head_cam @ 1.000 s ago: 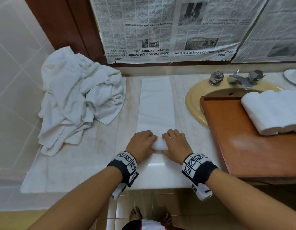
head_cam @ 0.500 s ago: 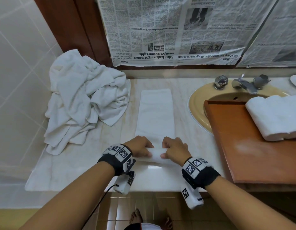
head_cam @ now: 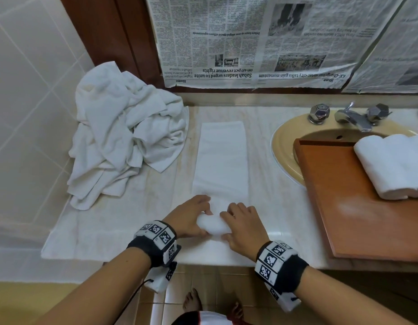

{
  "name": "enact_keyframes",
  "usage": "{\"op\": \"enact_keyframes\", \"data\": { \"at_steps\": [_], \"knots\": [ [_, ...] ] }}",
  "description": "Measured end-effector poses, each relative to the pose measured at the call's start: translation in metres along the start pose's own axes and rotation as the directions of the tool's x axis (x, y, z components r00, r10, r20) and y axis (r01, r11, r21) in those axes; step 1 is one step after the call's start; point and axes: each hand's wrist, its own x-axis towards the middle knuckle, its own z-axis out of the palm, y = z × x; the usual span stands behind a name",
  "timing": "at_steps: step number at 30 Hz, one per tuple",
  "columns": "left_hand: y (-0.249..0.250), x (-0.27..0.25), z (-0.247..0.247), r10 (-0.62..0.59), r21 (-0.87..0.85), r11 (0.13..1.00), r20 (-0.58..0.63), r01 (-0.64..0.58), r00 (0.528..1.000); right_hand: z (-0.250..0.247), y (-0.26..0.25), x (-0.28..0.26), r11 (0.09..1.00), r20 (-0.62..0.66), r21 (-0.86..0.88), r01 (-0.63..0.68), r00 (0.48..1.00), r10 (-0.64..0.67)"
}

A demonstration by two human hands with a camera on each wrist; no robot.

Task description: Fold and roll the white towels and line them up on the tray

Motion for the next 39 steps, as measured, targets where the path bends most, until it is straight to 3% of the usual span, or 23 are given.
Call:
{"op": "enact_keyframes", "data": {
  "at_steps": [4,8,11,13,15,17,19,21,23,25,33,36,39],
  "knots": [
    [-0.004,0.001,-0.005,-0.013,-0.013,1.0,0.01,0.014,1.0,-0.013,0.005,0.011,0.986,0.056,0.165,0.018,0.998,-0.028],
    [-0.002,0.004,-0.015,-0.043,-0.015,0.999,0.075,0.044,0.996,-0.026,0.009,0.021,0.901,0.24,0.379,-0.212,0.963,0.126],
    [0.004,0.006,-0.019,-0.054,0.064,0.997,0.097,0.048,0.994,-0.029,0.012,0.033,0.849,0.391,0.389,-0.358,0.899,0.2],
    [0.01,0.004,-0.018,0.011,0.207,0.978,-0.012,-0.008,1.0,-0.03,0.013,0.041,0.85,0.445,0.324,-0.416,0.86,0.251],
    [0.016,0.0,-0.013,0.168,0.259,0.958,-0.163,-0.122,0.972,-0.032,0.008,0.047,0.828,0.433,0.266,-0.493,0.829,0.354],
    [0.016,-0.002,-0.006,0.264,0.256,0.947,-0.269,-0.196,0.926,-0.033,0.002,0.051,0.808,0.389,0.215,-0.548,0.807,0.444],
    [0.012,0.0,-0.003,0.285,0.251,0.945,-0.325,-0.208,0.902,-0.032,-0.003,0.049,0.799,0.286,0.204,-0.566,0.815,0.505],
    [0.009,0.001,0.0,0.296,0.295,0.934,-0.318,-0.203,0.901,-0.028,-0.004,0.041,0.837,0.109,0.176,-0.517,0.856,0.506],
    [0.006,0.001,0.006,0.298,0.383,0.907,-0.284,-0.177,0.912,-0.02,-0.008,0.032,0.9,-0.07,0.135,-0.415,0.902,0.426],
    [0.007,0.0,0.009,0.268,0.447,0.886,-0.273,-0.125,0.924,-0.011,-0.014,0.024,0.945,-0.167,0.107,-0.309,0.931,0.323],
    [0.01,0.014,-0.003,0.204,0.503,0.864,-0.297,-0.028,0.933,-0.003,0.0,0.028,0.978,-0.239,-0.129,-0.164,0.962,0.13],
    [0.007,0.014,-0.001,0.227,0.525,0.85,-0.289,-0.044,0.93,-0.004,0.005,0.033,0.986,-0.184,-0.116,-0.119,0.978,0.097],
    [0.002,0.009,0.002,0.25,0.491,0.867,-0.289,-0.081,0.924,-0.014,0.009,0.038,0.994,-0.045,-0.066,-0.091,0.995,0.088]
  ]
}}
